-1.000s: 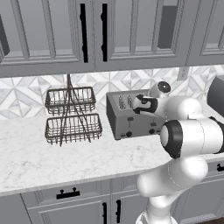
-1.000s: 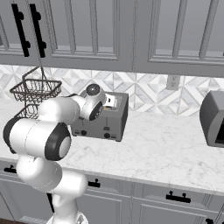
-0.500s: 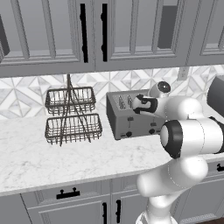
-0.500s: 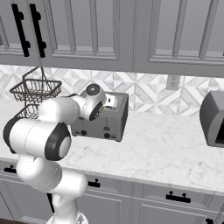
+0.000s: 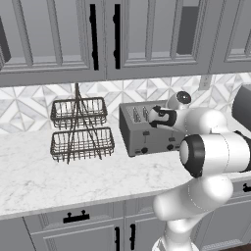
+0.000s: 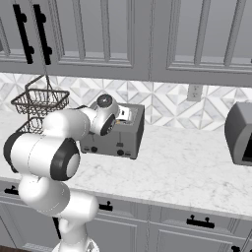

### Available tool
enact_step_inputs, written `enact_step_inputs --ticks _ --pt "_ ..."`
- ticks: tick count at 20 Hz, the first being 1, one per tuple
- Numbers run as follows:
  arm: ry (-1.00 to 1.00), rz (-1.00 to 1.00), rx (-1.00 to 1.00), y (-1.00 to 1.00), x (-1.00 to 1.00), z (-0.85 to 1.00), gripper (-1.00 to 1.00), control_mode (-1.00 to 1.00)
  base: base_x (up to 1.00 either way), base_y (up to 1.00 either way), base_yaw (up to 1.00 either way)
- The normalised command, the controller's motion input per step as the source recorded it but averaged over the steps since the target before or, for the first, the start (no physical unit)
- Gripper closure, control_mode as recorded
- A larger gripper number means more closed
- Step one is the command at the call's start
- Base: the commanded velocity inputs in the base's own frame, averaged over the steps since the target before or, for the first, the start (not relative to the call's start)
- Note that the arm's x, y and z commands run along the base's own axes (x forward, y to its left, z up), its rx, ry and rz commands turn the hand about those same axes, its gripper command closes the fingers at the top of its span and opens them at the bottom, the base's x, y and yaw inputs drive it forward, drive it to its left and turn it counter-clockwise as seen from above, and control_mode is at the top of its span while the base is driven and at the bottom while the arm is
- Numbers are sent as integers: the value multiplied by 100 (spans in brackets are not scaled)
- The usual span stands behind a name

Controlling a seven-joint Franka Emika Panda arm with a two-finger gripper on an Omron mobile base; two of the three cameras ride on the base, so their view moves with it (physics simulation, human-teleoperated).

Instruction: Start the toaster. Once the lever pops up, take the bread to the plate on the dining counter.

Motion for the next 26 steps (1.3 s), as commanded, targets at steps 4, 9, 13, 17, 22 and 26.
enact_step_inputs --ticks 4,9,13,17,22,26 --pt "0 0 0 0 0 0 -100 -100 0 0 0" --pt "0 0 0 0 0 0 -100 -100 0 0 0" --pt "0 0 0 0 0 0 -100 -100 0 0 0" --pt "0 0 0 0 0 0 -100 -100 0 0 0" --pt "0 0 0 0 0 0 -100 -100 0 0 0" --pt "0 0 0 0 0 0 -100 -100 0 0 0"
